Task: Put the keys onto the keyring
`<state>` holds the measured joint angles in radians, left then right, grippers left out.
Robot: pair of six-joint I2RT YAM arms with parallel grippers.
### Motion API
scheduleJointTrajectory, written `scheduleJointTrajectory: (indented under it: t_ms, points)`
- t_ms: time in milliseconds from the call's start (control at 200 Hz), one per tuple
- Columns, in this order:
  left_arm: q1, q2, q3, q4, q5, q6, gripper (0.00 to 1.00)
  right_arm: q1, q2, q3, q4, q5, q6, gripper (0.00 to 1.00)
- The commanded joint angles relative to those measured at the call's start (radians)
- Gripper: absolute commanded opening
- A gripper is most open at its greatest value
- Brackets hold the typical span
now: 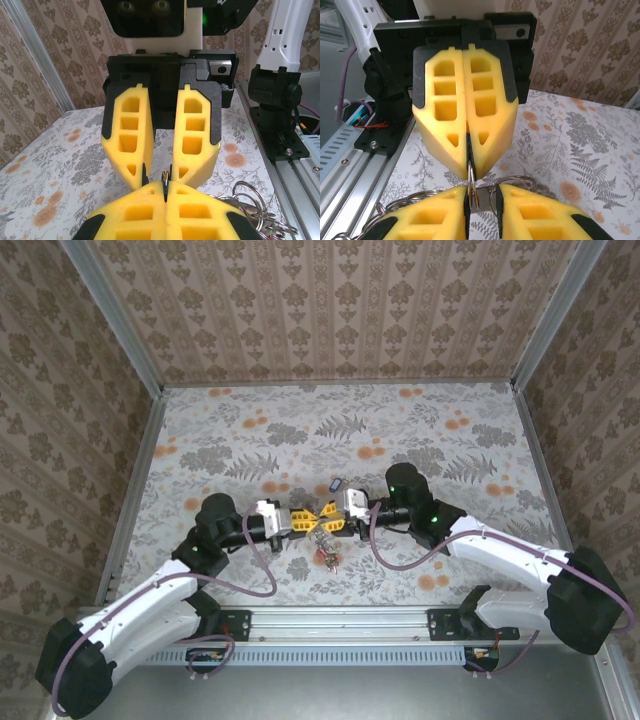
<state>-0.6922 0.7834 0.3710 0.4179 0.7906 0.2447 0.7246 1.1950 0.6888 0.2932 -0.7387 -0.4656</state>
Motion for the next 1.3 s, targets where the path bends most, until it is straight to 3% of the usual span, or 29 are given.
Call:
scheduleJointTrajectory:
  t_ms: [0,235,290,370,450,525,760,1125,1255,1295]
  points:
    - [0.0,-0.004,-0.006,0.073,0.047,-0.025,0.0,0.004,-0.009,-0.003,0.063,-0.033,0.003,0.23]
    - [0.001,-0.011,-0.007,0.067,-0.012,-0.033,0.0,0.004,-0.012,0.027,-0.06,-0.046,-0.062,0.0]
    - [-0.001,-0.016,0.02,-0.027,-0.064,-0.015,0.0,0.004,-0.013,0.046,-0.117,-0.026,-0.087,0.0]
    - [-0.005,-0.014,0.079,-0.24,-0.117,0.082,0.14,0.012,-0.014,0.09,-0.221,0.051,-0.118,0.0]
    - [-0.011,0.007,0.138,-0.418,-0.14,0.18,0.15,0.046,-0.002,0.166,-0.392,0.193,-0.198,0.0]
    - [-0.013,0.024,0.165,-0.488,-0.14,0.218,0.16,0.054,0.014,0.218,-0.482,0.247,-0.224,0.0]
    - [-0.024,0.101,0.182,-0.419,-0.177,0.184,0.18,0.087,0.087,0.337,-0.632,0.336,-0.276,0.0]
    - [-0.038,0.117,0.2,-0.342,-0.186,0.132,0.17,0.098,0.112,0.35,-0.622,0.381,-0.258,0.0]
    - [-0.037,0.102,0.192,-0.344,-0.182,0.134,0.0,0.099,0.109,0.351,-0.612,0.358,-0.261,0.0]
    - [-0.037,0.104,0.19,-0.343,-0.18,0.134,0.0,0.1,0.11,0.354,-0.613,0.343,-0.264,0.0]
